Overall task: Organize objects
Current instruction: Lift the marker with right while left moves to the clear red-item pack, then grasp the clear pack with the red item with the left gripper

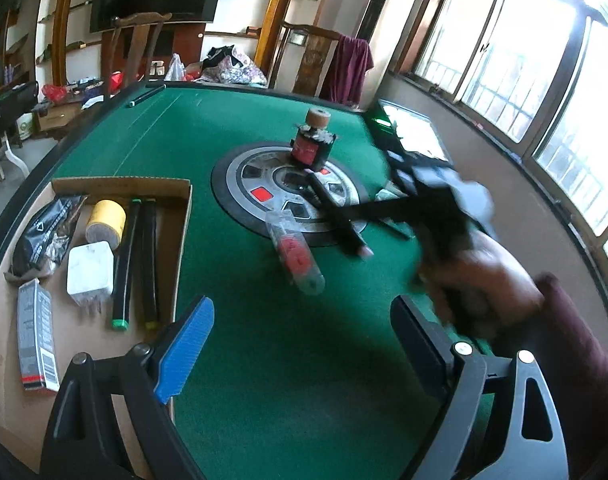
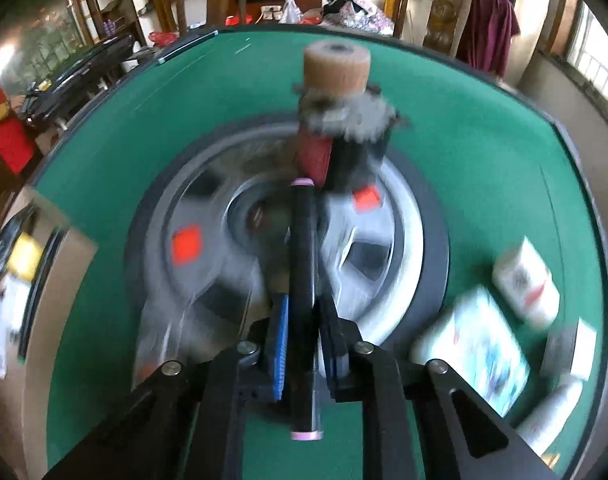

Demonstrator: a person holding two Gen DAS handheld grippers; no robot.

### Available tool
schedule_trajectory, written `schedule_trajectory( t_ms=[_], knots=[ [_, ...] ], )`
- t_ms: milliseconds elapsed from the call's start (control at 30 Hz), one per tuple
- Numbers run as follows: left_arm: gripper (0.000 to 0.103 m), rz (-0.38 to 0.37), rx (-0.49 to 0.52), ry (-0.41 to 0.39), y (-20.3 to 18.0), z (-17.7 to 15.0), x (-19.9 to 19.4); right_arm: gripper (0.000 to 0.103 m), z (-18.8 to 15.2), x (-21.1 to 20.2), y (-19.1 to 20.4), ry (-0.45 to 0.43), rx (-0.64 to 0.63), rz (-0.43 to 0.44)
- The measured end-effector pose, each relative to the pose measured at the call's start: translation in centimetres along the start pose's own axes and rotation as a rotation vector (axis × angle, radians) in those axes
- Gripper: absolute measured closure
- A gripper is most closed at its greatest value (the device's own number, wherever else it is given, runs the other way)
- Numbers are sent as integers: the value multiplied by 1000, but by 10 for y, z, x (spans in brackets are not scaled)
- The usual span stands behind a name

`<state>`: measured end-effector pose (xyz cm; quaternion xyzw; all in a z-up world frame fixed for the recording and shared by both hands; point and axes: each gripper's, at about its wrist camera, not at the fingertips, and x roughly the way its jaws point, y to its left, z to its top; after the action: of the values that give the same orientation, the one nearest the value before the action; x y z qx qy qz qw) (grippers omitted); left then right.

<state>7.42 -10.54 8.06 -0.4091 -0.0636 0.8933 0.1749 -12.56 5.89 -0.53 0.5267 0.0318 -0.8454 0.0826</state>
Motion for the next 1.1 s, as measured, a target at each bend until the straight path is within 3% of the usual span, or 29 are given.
schedule_trajectory(
  t_ms=[200,267,333,367,533,733,833,900,933,1100],
  knots=[
    [16,95,87,5,-17,18,36,87,-58,-21,-14,-36,58,-12],
    [31,129,111,17,-21,25,53,87,-67,-27,-22,-65,82,2],
    [56,153,120,54,-24,30,73,87,-73,-30,-26,-89,99,18],
    [59,158,117,75,-24,32,84,87,-75,-30,-27,-95,95,12],
    [57,234,92,132,-16,35,121,87,-80,-29,-19,-117,62,-19],
    [55,261,139,169,-25,38,143,87,-87,-31,-24,-125,62,-16],
    [56,255,163,135,-27,33,145,87,-89,-31,-22,-129,52,-30],
    [67,221,130,134,-21,32,144,87,-89,-30,-20,-132,42,-43],
    [87,226,125,133,-18,33,143,87,-89,-30,-20,-135,39,-47],
    [90,165,49,118,0,31,127,87,-89,-29,-16,-160,23,-71]
  ],
)
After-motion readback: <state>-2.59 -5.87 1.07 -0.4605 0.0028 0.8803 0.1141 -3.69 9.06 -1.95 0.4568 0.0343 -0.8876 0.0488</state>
